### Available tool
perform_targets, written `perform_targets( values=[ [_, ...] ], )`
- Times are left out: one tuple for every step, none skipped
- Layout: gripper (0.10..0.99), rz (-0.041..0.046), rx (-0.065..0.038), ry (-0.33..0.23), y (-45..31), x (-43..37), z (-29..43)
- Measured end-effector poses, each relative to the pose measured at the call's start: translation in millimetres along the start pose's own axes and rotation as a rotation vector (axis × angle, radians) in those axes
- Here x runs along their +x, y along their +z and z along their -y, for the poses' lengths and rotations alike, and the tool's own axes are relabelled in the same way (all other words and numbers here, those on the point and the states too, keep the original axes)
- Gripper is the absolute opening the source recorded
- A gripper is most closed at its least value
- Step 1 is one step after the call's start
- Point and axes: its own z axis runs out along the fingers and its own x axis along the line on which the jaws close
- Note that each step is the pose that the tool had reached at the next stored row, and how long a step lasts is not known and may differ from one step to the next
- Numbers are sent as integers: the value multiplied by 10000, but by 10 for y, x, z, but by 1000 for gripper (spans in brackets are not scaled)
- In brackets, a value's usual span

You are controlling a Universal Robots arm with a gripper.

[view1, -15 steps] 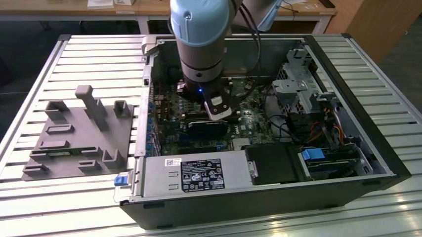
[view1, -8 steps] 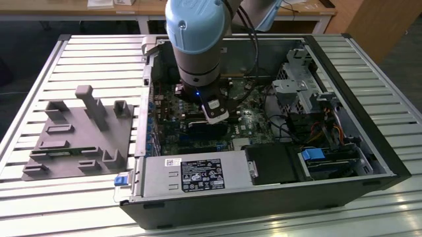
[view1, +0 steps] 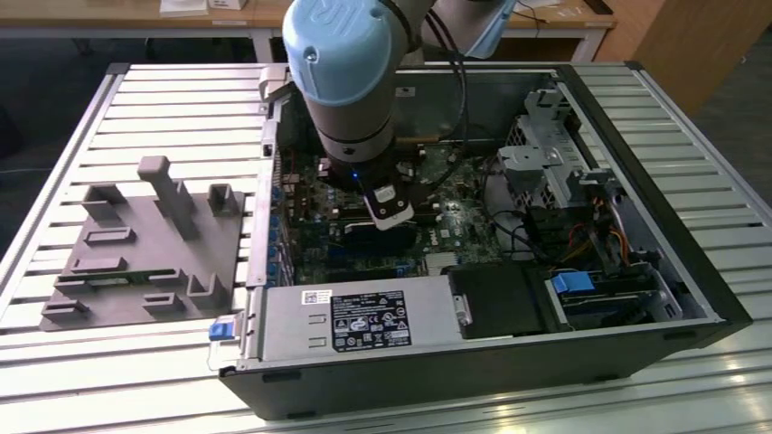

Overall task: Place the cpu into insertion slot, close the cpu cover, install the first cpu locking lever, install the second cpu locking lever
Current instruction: 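Install the second cpu locking lever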

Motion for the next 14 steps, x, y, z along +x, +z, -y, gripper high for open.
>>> perform_targets(
  values=[
    [106,20,-7,-7,3,10,3],
    [106,35,-14,-12,6,19,6],
    [106,45,-22,-15,11,26,9],
    [106,53,-38,-15,16,33,13],
    [106,55,-63,-14,22,38,17],
    [106,59,-92,-14,29,44,20],
    [106,63,-105,-14,35,51,24],
    [106,69,-108,-17,38,60,26],
    [106,72,-108,-18,41,67,28],
    [106,74,-109,-18,45,73,29],
    [106,75,-108,-19,48,79,29],
    [106,79,-108,-20,52,90,28],
    [106,84,-109,-22,57,99,27],
    [106,87,-110,-23,61,106,25]
  ],
)
